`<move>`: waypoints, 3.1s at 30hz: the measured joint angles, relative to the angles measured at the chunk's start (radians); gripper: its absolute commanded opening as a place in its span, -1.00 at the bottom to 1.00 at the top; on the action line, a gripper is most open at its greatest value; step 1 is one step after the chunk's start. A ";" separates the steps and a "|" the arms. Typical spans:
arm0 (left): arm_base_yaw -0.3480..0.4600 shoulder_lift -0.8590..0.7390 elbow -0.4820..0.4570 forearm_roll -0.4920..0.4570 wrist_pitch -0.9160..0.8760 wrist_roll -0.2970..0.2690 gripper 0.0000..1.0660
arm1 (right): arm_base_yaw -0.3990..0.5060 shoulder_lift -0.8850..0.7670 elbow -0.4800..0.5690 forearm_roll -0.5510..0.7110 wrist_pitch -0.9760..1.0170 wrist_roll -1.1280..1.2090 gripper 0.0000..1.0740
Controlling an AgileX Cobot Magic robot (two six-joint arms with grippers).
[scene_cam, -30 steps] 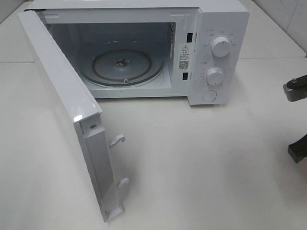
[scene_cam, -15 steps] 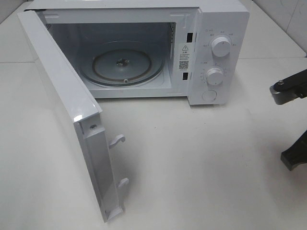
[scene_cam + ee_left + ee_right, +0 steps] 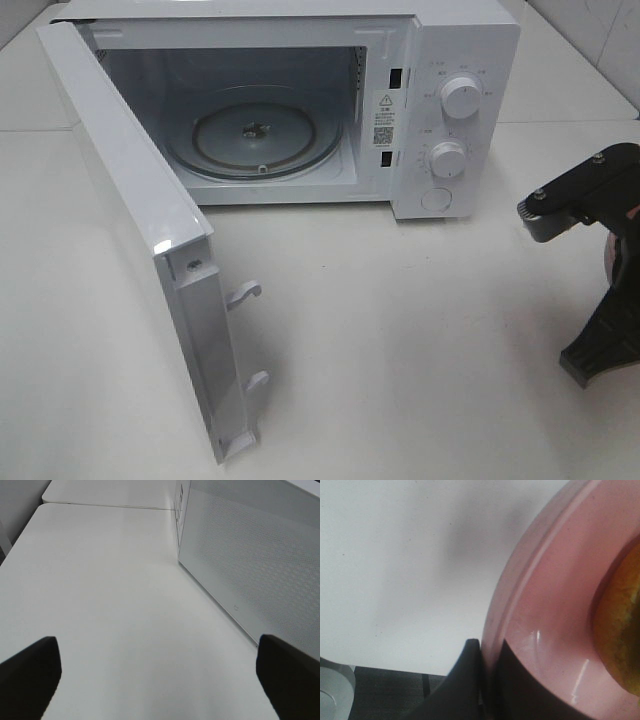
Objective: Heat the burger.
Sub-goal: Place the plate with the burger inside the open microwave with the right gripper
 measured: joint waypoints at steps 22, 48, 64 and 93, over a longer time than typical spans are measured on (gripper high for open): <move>0.000 0.000 0.000 0.000 0.000 0.000 0.84 | 0.201 0.000 0.000 -0.013 0.001 -0.040 -1.00; 0.000 0.000 0.000 0.000 0.000 0.000 0.84 | 0.227 0.000 0.000 -0.053 -0.066 -0.374 -1.00; 0.000 0.000 0.000 0.000 0.000 0.000 0.84 | 0.227 0.000 0.000 -0.111 -0.250 -0.655 -0.98; 0.000 0.000 0.000 0.000 0.000 0.000 0.84 | 0.227 0.001 0.000 -0.123 -0.483 -1.087 -0.98</move>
